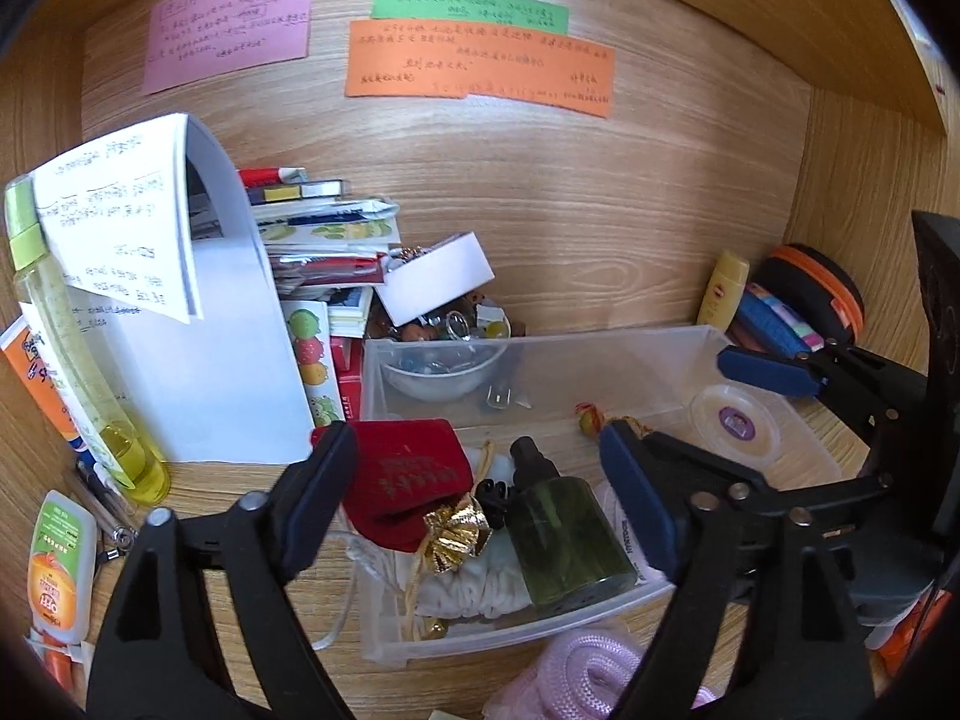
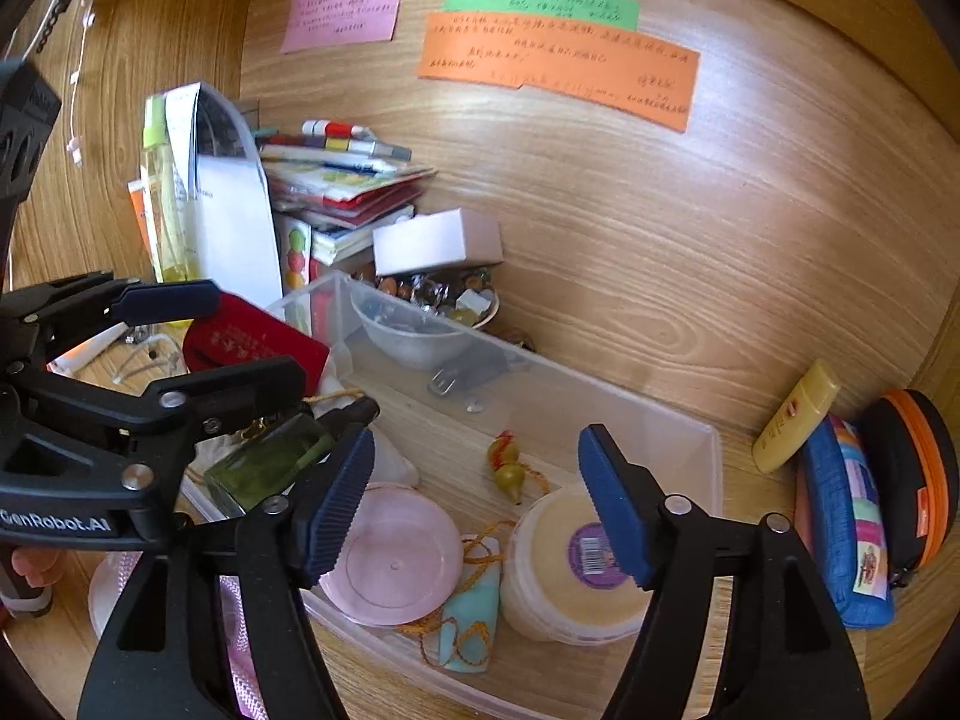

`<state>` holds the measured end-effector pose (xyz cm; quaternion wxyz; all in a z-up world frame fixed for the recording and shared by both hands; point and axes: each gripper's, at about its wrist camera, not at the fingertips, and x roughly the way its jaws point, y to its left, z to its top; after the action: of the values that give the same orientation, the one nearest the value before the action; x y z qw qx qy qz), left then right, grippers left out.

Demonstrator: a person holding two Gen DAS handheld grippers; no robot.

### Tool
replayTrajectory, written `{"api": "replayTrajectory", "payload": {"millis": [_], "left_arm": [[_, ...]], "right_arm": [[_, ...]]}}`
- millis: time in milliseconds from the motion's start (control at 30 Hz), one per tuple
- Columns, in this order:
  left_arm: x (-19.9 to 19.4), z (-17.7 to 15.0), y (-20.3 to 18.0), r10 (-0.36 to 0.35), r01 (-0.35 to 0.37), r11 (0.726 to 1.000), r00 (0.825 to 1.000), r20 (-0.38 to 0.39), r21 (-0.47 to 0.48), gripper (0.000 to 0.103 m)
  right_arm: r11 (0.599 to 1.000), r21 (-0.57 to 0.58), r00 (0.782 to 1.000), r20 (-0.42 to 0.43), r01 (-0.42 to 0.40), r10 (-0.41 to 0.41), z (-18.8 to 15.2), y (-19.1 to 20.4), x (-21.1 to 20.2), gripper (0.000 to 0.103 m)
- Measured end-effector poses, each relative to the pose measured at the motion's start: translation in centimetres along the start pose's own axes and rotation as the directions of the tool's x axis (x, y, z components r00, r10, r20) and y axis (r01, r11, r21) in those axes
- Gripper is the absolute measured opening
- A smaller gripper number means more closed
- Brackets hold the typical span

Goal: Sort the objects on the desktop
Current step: 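Open both tools and withdraw from the clear box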

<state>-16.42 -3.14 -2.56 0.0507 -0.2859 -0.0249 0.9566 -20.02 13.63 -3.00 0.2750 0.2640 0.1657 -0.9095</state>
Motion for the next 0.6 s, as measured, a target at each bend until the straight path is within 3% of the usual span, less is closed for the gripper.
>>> {"api": "replayTrajectory", "payload": {"millis": [100, 267, 600], "left_arm": [[-0.8, 0.2, 0.3, 0.004, -0.003, 1.0, 1.0, 0.025, -0.016, 0.094], [-2.3, 0.5, 0.1, 0.054, -0.055, 0.999, 0.995, 0.082, 0.002, 0.099], [-5.6, -0.5, 1.0, 0.061, -0.059, 0.998, 0.995, 0.076, -0.028, 0.1]], "right_arm": [[1.0, 0.013, 1.0, 0.025, 0.013, -0.014, 0.3, -0.7, -1.1, 0.08], [0.999, 0.051, 0.998, 0.061, 0.019, -0.022, 0.7, -2.0, -3.4, 0.083], [0.998, 0.058, 0.999, 0.051, 0.015, -0.018, -2.4, -2.3, -7.1, 0.085]]}}
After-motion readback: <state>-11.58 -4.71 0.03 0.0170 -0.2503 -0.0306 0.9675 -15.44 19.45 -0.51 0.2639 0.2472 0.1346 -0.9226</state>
